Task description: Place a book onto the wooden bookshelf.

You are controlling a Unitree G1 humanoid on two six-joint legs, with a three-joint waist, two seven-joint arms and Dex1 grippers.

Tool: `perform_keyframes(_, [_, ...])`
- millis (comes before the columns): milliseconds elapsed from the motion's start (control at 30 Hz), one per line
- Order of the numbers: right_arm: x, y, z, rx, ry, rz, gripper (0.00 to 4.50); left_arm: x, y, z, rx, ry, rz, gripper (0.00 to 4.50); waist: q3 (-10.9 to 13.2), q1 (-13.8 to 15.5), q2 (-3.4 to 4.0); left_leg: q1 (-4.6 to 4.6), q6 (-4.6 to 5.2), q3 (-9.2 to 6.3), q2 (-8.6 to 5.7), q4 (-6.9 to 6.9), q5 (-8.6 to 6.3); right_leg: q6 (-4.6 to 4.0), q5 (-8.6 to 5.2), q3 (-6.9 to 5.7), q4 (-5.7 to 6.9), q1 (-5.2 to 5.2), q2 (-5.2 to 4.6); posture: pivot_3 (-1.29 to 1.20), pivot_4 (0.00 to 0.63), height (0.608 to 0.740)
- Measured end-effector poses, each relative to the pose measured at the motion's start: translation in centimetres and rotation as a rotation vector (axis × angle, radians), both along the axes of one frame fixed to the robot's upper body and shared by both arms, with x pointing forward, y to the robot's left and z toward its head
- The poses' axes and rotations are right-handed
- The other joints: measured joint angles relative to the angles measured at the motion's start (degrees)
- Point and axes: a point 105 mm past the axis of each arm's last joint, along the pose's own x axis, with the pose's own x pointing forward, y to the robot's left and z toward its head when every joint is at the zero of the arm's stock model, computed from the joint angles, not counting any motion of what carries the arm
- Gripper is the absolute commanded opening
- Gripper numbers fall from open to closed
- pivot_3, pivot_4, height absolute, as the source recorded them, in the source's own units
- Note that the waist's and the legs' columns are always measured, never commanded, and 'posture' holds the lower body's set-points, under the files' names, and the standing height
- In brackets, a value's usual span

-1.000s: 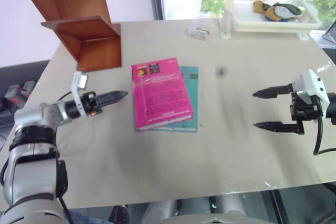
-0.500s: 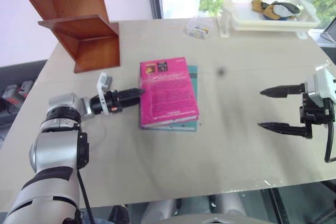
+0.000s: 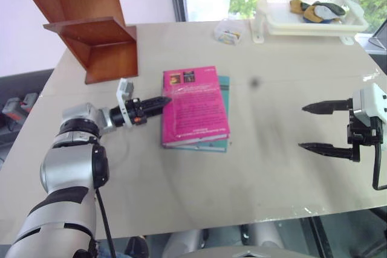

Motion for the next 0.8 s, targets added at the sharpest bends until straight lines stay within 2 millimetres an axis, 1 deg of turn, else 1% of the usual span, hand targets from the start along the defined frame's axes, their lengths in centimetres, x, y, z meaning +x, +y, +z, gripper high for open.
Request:
perform_keyframes(100, [0.0,0.1,-0.3,-0.005,0.009,0.005,4.5,0.0,0.0,0.1,-0.01,0.0,0.001,0.77,0.0,-0.01,0.0,0.0,0.0,0.0,0.0,0.0,0.0,0.0,0.0,0.0,0.0,0.0,0.0,0.0,0.15,0.74])
perform_keyframes(400, [0.3,0.3,-0.6,-0.012,0.006,0.022,4.5,-0.1,1.2,0.7,-0.015,-0.018,0.034,0.74,0.01,-0.08,-0.01,0.0,0.0,0.0,0.0,0.0,0.0,0.0,0.0,0.0,0.0,-0.01,0.0,0.0,0.15,0.74])
perform_keyframes(600, [0.4,0.6,0.1,0.04,0.008,0.034,4.5,-0.3,2.1,1.7,-0.022,-0.054,0.041,0.74,0.02,-0.09,-0.04,0.0,0.0,-0.01,0.01,0.0,0.0,0.0,0.0,-0.01,0.0,-0.01,0.0,0.0,0.15,0.74])
perform_keyframes(633, [0.5,0.7,0.3,0.055,0.006,0.035,4.5,-0.4,2.1,2.0,-0.026,-0.067,0.035,0.74,0.03,-0.08,-0.05,-0.01,0.0,-0.01,0.01,0.0,0.0,0.0,0.0,-0.01,0.0,-0.01,-0.01,0.0,0.15,0.74])
perform_keyframes(733, [0.5,0.8,0.5,0.082,0.011,0.032,4.5,-0.3,2.0,4.0,-0.04,-0.136,0.003,0.74,0.07,0.03,-0.12,-0.05,0.0,-0.06,0.0,0.03,0.0,0.0,0.0,-0.07,0.0,0.0,-0.02,0.0,0.15,0.74])
perform_keyframes(800, [0.7,0.6,0.6,0.096,0.012,0.022,4.5,-0.3,1.9,6.3,-0.042,-0.215,-0.032,0.74,0.09,-0.05,-0.16,-0.07,0.0,-0.07,0.0,0.03,0.0,0.0,0.0,-0.07,0.0,-0.01,-0.03,0.0,0.15,0.74])
